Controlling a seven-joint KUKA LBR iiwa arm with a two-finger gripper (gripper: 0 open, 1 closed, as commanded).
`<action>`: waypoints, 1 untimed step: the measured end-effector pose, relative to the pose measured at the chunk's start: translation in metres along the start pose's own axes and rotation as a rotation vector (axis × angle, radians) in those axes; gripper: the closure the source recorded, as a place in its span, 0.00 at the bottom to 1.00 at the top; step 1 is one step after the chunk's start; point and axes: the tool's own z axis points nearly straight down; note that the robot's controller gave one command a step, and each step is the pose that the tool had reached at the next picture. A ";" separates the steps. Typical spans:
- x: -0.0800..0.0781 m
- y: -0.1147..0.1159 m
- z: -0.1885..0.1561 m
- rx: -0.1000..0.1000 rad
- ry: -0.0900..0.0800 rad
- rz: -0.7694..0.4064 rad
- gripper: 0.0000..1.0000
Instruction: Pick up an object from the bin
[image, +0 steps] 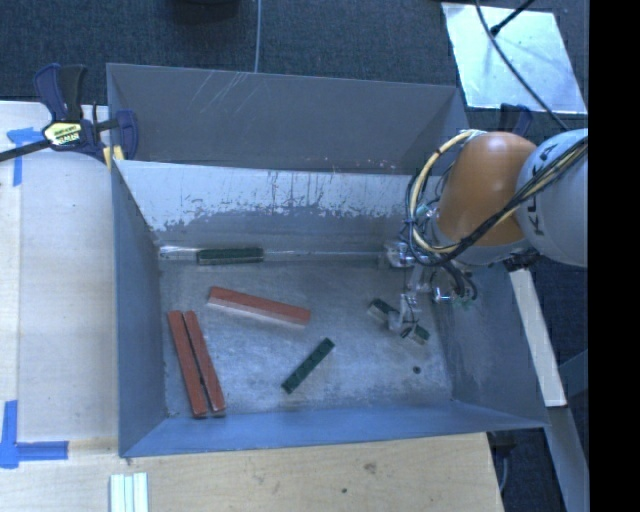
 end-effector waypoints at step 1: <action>-0.001 0.000 -0.006 0.001 -0.006 -0.002 1.00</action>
Offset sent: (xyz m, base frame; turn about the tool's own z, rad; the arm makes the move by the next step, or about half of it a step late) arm 0.0000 0.0000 0.0000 0.0000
